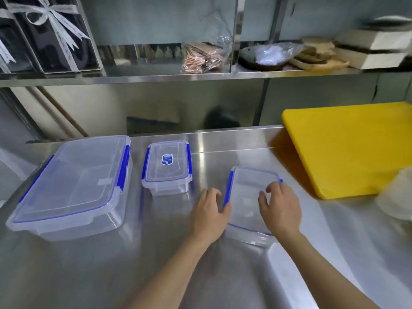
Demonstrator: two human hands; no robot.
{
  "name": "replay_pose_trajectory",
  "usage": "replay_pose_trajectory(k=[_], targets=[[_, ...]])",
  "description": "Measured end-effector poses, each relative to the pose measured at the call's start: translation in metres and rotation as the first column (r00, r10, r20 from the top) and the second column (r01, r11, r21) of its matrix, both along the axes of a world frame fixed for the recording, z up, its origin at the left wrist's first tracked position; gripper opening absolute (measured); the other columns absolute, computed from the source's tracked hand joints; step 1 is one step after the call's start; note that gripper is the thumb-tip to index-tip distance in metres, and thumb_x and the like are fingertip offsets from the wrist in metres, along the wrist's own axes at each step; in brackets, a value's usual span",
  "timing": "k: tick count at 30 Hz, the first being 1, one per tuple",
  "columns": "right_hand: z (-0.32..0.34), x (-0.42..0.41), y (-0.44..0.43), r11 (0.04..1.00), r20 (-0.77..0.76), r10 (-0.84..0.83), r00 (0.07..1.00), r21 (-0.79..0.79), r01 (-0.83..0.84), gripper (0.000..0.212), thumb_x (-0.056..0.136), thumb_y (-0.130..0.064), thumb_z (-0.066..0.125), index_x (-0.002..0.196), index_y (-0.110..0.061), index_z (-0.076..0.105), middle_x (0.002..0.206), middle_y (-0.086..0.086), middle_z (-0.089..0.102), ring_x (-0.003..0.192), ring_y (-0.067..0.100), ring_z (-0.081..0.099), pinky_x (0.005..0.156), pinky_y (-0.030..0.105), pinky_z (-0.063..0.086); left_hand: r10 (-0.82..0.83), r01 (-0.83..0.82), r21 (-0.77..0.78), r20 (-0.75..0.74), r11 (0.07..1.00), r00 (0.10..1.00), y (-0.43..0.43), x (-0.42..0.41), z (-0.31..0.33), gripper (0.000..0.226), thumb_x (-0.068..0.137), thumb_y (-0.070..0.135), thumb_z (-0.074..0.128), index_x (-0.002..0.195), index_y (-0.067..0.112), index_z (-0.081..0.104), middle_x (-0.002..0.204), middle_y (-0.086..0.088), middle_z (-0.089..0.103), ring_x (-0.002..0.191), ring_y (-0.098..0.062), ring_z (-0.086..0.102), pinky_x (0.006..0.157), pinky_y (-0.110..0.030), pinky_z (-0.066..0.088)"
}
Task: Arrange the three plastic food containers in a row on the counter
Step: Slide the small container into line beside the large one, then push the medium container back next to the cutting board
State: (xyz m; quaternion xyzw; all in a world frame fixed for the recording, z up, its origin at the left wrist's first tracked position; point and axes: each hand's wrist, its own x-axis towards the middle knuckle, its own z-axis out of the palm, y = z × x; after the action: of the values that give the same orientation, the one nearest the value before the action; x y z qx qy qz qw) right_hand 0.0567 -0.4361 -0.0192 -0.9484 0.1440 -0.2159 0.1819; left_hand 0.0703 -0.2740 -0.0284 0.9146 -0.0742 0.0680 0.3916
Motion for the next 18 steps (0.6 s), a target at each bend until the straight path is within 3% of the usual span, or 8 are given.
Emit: replay_pose_trajectory(k=[2,4,7,11,14,18], targets=[[-0.008,-0.015,-0.013,0.993,-0.080,-0.113,0.990,0.012,0.115,0.035,0.085,-0.029,0.061,0.104,0.000,0.057,0.101,0.023,0.060,0.091,0.039,0.055,0.073,0.041,0.043,-0.059,0.056,-0.062,-0.032,0.996,0.998,-0.014,-0.005,-0.006,0.048,0.084,0.032,0.062,0.123,0.009,0.047,0.131,-0.006,0.049,0.121,-0.023,0.046,0.098,-0.029,0.034],[-0.017,-0.028,-0.020,0.980,-0.230,-0.192,0.954,0.009,0.200,0.050,0.086,-0.045,0.054,0.116,-0.005,0.050,0.116,0.018,0.053,0.103,0.035,0.051,0.083,0.043,0.042,-0.128,0.124,-0.061,-0.068,0.990,0.989,-0.022,-0.007,-0.013,0.070,0.086,0.037,0.059,0.143,0.010,0.026,0.154,-0.003,0.026,0.140,-0.018,0.024,0.111,-0.027,0.018],[-0.027,-0.038,-0.022,0.968,-0.284,-0.185,0.941,0.110,0.223,0.053,0.085,-0.053,0.049,0.113,-0.009,0.047,0.114,0.015,0.051,0.101,0.032,0.051,0.079,0.037,0.041,-0.225,0.225,-0.007,-0.110,0.974,0.968,-0.029,-0.007,-0.025,0.078,0.091,0.038,0.052,0.148,0.016,0.003,0.159,0.001,-0.004,0.145,-0.011,-0.004,0.114,-0.025,0.001],[-0.033,-0.035,-0.021,0.952,-0.250,-0.049,0.967,0.282,0.121,0.041,0.090,-0.045,0.048,0.108,-0.008,0.047,0.109,0.015,0.055,0.092,0.028,0.055,0.075,0.034,0.046,-0.348,0.360,0.212,-0.094,0.909,0.933,-0.027,-0.011,-0.038,0.073,0.093,0.044,0.042,0.148,0.013,0.004,0.158,0.001,-0.006,0.141,-0.011,-0.018,0.116,-0.026,-0.005],[-0.032,-0.024,-0.030,0.953,-0.290,0.036,0.956,0.299,0.055,0.041,0.094,-0.041,0.042,0.116,-0.007,0.046,0.117,0.016,0.054,0.099,0.031,0.056,0.085,0.041,0.050,-0.423,0.430,0.361,-0.102,0.827,0.900,-0.019,-0.016,-0.043,0.078,0.091,0.053,0.039,0.148,0.019,0.001,0.155,0.006,-0.016,0.135,-0.011,-0.030,0.115,-0.031,-0.010],[-0.027,-0.006,-0.042,0.957,-0.373,0.144,0.917,0.288,-0.034,0.045,0.096,-0.041,0.035,0.128,-0.010,0.040,0.127,0.015,0.052,0.109,0.031,0.053,0.094,0.045,0.045,-0.429,0.426,0.418,-0.091,0.803,0.899,-0.016,-0.018,-0.039,0.068,0.094,0.049,0.034,0.148,0.024,0.001,0.157,0.006,-0.012,0.142,-0.017,-0.021,0.115,-0.031,-0.010]])
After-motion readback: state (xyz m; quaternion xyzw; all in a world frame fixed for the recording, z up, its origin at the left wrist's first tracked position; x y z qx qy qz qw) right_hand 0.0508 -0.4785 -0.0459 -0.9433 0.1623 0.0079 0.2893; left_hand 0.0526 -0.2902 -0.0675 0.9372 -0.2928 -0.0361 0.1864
